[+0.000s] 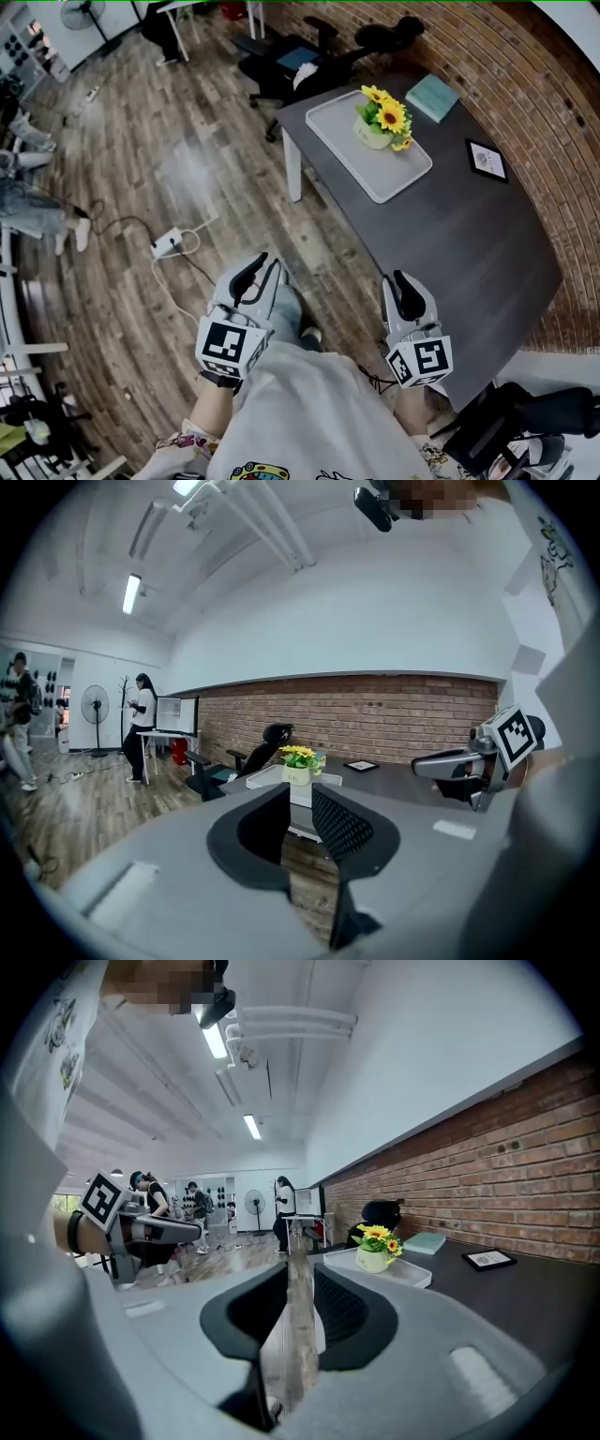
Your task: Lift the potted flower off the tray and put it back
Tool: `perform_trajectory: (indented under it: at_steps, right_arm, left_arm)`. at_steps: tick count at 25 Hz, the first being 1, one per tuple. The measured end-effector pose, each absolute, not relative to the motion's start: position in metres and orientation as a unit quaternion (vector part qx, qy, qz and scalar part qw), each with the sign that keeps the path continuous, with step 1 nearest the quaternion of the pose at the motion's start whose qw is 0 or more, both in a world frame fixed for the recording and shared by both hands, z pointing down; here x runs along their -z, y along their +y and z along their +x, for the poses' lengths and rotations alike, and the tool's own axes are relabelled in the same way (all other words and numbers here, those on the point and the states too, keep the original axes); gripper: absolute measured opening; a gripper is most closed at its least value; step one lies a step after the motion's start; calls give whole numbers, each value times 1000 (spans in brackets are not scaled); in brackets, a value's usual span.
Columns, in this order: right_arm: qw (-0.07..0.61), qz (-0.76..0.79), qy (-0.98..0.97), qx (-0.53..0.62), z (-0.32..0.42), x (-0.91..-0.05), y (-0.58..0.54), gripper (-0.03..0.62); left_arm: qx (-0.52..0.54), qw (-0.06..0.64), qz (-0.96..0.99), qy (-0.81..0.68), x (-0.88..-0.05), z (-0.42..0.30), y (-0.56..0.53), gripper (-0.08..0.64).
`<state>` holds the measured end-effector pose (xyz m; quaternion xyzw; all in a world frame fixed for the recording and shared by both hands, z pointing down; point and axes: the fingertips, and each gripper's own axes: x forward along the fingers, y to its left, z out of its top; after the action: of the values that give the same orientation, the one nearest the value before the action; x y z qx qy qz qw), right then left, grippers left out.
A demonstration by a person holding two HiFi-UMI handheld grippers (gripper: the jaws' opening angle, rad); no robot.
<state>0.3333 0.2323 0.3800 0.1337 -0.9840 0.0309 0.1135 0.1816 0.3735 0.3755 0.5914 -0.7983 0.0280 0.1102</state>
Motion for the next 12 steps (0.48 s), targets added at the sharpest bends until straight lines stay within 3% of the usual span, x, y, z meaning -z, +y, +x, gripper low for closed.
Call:
perform_trajectory:
  at_steps: [12]
  right_arm:
    - [123, 135, -982, -46, 217, -385, 185, 120]
  left_arm:
    - [-25, 116, 601, -790, -377, 62, 322, 89]
